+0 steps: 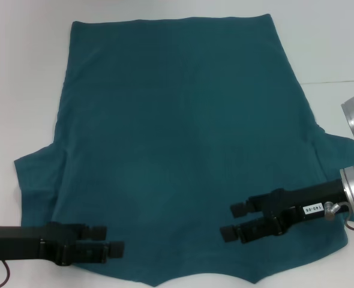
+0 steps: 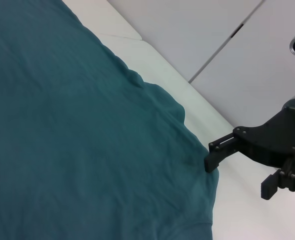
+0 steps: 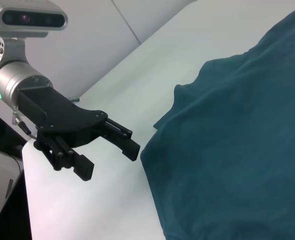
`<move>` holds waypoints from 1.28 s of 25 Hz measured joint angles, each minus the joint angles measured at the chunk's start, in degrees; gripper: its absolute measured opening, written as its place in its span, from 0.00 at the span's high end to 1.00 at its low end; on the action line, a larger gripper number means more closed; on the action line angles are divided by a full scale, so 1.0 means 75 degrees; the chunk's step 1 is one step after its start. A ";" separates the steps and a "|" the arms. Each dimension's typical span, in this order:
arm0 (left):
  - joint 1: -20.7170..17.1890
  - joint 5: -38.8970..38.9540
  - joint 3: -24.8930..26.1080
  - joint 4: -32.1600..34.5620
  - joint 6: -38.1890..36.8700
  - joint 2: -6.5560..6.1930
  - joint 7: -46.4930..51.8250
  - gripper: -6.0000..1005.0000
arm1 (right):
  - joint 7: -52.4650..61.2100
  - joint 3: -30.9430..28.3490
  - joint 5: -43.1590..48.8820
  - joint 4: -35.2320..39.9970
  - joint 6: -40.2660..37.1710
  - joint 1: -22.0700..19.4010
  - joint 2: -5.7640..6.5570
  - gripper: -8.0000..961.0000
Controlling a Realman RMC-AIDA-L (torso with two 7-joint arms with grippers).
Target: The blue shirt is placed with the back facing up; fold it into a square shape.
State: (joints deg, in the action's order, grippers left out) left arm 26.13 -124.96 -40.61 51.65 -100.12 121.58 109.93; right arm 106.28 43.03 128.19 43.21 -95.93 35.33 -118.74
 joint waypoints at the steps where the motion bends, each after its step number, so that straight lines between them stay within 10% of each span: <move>1: 0.0003 0.0000 0.0000 0.0000 -0.0002 0.0000 0.0003 0.18 | -0.0001 0.0003 0.0001 0.0000 0.0000 0.0000 0.0000 0.05; 23: 0.0008 0.0019 0.0052 0.0004 -0.0029 -0.0017 0.0059 0.18 | 0.0039 -0.0033 -0.0018 -0.0007 -0.0040 -0.0011 0.0023 0.05; 32: 0.0194 0.0122 0.1832 -0.0169 0.0610 -0.0217 0.1858 0.18 | 0.2042 -0.0678 -0.0121 -0.0013 0.0592 0.0233 0.0147 0.05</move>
State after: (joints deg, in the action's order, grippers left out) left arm 27.58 -124.05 -26.87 50.38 -95.55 119.96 123.86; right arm 121.60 37.94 127.28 43.11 -91.49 37.07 -117.64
